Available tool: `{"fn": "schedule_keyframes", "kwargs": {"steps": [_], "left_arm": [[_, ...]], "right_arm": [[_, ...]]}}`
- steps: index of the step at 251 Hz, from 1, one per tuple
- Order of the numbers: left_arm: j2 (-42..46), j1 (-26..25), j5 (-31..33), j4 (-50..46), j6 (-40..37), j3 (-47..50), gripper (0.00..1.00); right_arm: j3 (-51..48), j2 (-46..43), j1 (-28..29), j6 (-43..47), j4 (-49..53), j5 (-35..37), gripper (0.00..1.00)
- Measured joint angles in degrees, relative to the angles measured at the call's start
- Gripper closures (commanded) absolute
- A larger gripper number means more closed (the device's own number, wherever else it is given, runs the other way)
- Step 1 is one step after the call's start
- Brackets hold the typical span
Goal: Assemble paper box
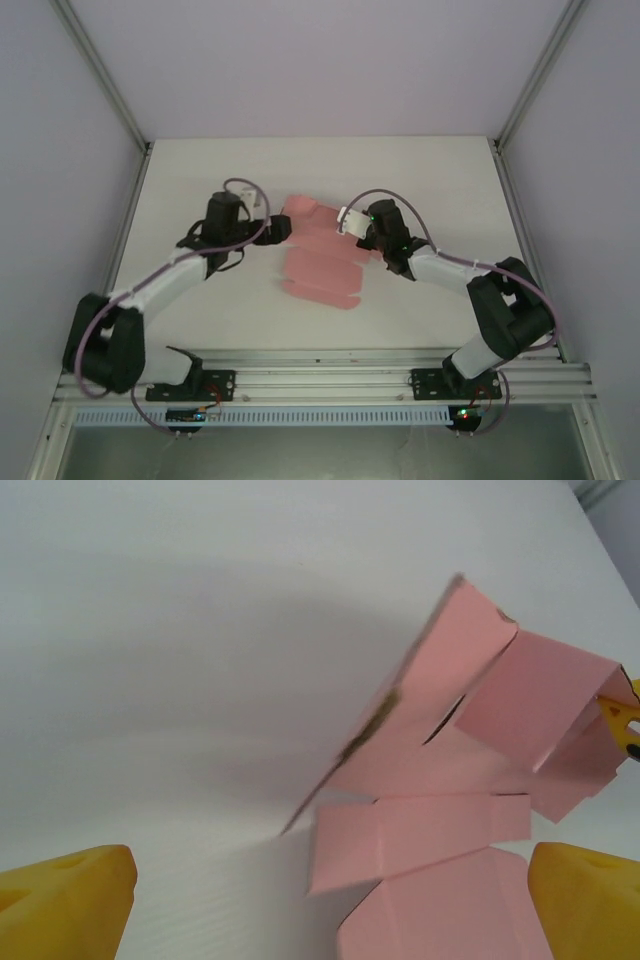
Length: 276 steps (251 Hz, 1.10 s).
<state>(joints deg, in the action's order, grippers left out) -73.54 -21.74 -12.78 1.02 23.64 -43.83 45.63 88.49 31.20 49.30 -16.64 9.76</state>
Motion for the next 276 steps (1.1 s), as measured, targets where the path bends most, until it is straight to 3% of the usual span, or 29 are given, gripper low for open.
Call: {"fn": "schedule_keyframes", "kwargs": {"steps": [40, 80, 189, 276], "left_arm": [[7.08, 6.6, 0.98, -0.31, 1.14, 7.74, 0.0], [2.67, 10.45, -0.79, 0.7, 3.74, 11.93, 0.0], [-18.73, 10.69, -15.76, 24.35, 8.46, 9.33, 0.0], [-20.83, 7.63, -22.82, 31.28, 6.75, 9.14, 0.0]], "right_arm": [[0.0, -0.04, -0.22, -0.72, 0.31, -0.5, 1.0], [0.0, -0.66, -0.61, -1.88, 1.33, -1.84, 1.0], [0.0, -1.33, -1.09, -4.11, 2.45, -5.05, 1.0], [0.02, -1.73, -2.58, -6.45, 4.52, -6.05, 1.0]]}}
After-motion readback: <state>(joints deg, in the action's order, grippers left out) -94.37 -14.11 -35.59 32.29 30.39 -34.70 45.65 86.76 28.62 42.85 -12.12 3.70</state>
